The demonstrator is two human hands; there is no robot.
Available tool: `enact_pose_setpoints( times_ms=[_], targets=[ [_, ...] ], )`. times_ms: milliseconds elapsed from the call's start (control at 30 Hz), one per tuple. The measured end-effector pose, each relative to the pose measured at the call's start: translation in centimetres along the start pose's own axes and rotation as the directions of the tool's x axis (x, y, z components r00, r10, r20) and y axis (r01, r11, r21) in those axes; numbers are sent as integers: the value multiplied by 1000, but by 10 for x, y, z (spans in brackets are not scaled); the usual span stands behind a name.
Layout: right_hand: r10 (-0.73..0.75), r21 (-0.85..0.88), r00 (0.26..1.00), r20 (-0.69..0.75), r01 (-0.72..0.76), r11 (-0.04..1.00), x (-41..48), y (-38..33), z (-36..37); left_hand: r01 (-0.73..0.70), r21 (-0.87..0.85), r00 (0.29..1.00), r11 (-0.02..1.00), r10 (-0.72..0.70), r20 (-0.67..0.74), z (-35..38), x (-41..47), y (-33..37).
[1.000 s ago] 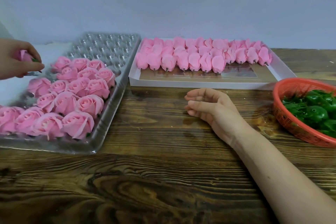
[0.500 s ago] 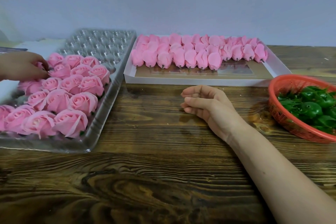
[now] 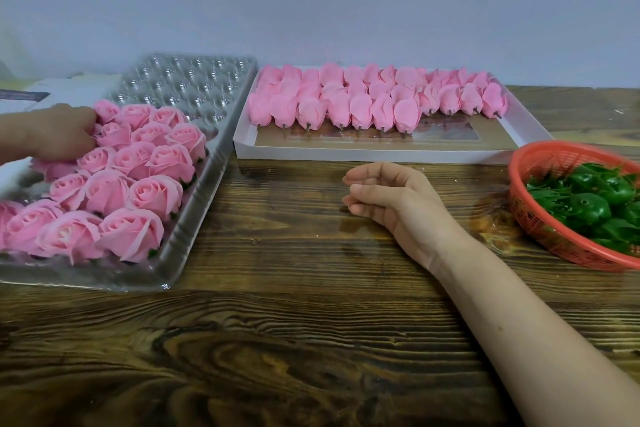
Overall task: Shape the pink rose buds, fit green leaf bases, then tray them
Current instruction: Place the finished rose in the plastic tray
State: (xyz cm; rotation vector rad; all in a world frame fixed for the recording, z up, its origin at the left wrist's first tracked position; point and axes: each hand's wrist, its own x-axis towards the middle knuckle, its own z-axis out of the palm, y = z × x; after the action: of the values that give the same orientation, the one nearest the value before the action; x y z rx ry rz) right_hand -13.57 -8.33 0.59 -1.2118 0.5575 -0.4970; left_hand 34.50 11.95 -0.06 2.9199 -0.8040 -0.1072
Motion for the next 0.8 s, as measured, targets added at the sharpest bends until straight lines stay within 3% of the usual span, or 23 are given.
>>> enact_pose_setpoints(
  times_ms=[200, 400, 567, 800],
  targets=[
    [0, 2, 1000, 0, 0, 1000, 0, -1, 0, -91, 32, 995, 995, 92, -36, -5, -17, 4],
    [-2, 0, 1000, 0, 2, 1000, 1, 1, -1, -124, -19, 991, 992, 125, 57, -19, -31, 8],
    [2, 4, 1000, 1, -2, 1000, 2, 1, -1, -133, -31, 989, 991, 131, -62, -28, -45, 21],
    [0, 5, 1000, 8, 0, 1000, 2, 1, -2, -126, -87, 991, 988, 130, 36, -43, -62, 37]
  ],
)
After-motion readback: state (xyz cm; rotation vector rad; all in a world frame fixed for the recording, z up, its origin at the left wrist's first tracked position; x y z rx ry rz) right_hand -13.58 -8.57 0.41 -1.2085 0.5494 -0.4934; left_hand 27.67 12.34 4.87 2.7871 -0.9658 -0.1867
